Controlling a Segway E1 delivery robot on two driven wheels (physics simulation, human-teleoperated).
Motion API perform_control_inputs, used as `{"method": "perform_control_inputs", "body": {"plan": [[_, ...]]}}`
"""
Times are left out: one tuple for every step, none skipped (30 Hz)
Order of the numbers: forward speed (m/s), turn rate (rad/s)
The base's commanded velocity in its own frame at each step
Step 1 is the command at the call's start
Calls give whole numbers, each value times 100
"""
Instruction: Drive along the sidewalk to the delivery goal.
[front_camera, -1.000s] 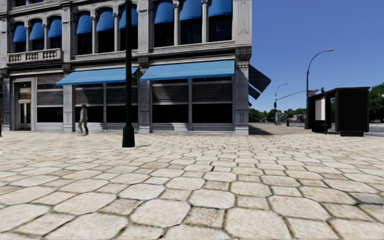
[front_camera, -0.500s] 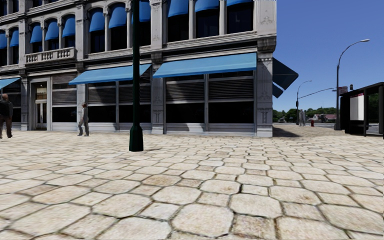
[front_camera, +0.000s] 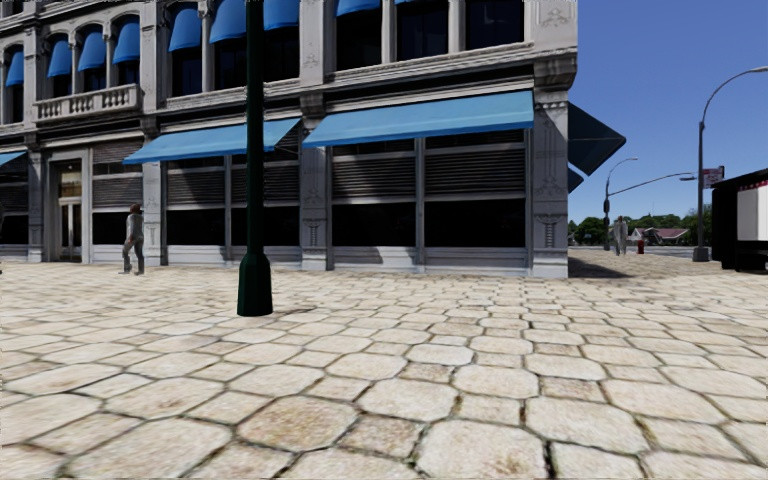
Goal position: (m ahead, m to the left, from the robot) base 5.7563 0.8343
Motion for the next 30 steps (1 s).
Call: {"method": "perform_control_inputs", "body": {"plan": [[152,0],[146,0],[141,1],[139,1],[139,1],[138,1],[137,1],[137,1],[137,1],[137,1],[137,3],[137,11],[137,15],[137,15],[137,15],[136,16],[135,16],[135,16],[135,16],[135,16],[134,16],[134,16],[134,16],[134,16],[134,16],[134,18],[134,18],[134,19],[134,20],[134,20]]}}
